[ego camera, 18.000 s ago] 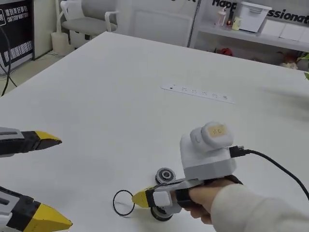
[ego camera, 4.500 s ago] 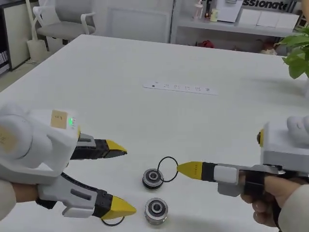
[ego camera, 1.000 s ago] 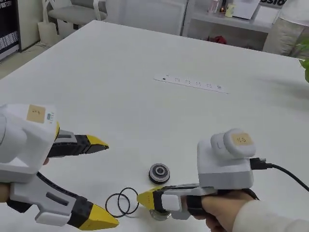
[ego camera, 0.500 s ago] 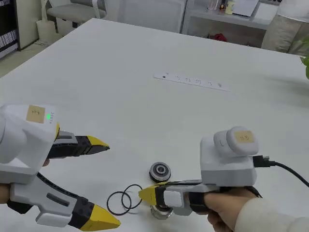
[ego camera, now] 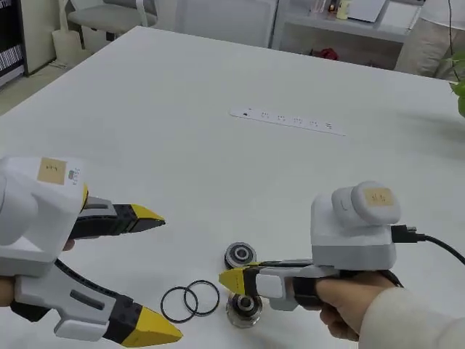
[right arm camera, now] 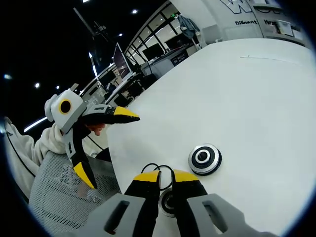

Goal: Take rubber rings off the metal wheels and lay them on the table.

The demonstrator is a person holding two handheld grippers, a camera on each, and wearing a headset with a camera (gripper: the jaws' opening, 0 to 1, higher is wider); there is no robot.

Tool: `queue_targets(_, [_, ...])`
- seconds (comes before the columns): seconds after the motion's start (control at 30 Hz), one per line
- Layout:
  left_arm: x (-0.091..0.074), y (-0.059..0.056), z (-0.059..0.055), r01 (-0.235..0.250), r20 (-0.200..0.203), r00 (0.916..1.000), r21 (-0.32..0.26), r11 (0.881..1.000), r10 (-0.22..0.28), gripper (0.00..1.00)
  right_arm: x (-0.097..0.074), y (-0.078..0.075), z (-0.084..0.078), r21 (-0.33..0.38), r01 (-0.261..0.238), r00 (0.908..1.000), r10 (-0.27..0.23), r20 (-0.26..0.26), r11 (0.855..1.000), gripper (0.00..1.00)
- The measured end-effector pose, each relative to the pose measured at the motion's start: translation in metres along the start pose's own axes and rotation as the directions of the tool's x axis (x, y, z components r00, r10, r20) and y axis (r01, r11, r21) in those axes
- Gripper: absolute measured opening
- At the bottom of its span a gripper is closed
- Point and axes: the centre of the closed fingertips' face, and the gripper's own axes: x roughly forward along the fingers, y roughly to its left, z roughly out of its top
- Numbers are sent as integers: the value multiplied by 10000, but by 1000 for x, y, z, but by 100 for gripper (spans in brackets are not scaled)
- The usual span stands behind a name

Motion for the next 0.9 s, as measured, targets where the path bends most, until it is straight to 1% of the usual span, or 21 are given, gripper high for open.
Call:
queue_targets(0.1, [0, 0, 0, 8, -12, 10000, 28, 10000, -8, 85, -7, -5, 9, -230, 243, 9994, -237, 267, 9994, 6])
queue_targets(0.2, [0, 0, 1, -16, 25, 10000, 14, 10000, 16, 85, -13, -9, 15, -289, 369, 9982, -355, 477, 9989, 7])
queue_targets(0.33, [-1, 0, 1, -23, 24, 10000, 28, 10000, 23, 85, -18, -14, 20, -551, 595, 9964, -560, 632, 9967, 9])
queue_targets(0.67, [0, -1, 1, 32, 31, 10000, 11, 10000, -32, 85, -30, -23, 30, -935, 892, 9920, -800, 979, 9916, 12])
queue_targets(0.9, [1, -4, 2, 159, 65, 9999, -61, 9999, -159, 85, -37, -30, 37, -969, 1065, 9872, -937, 1289, 9896, 14])
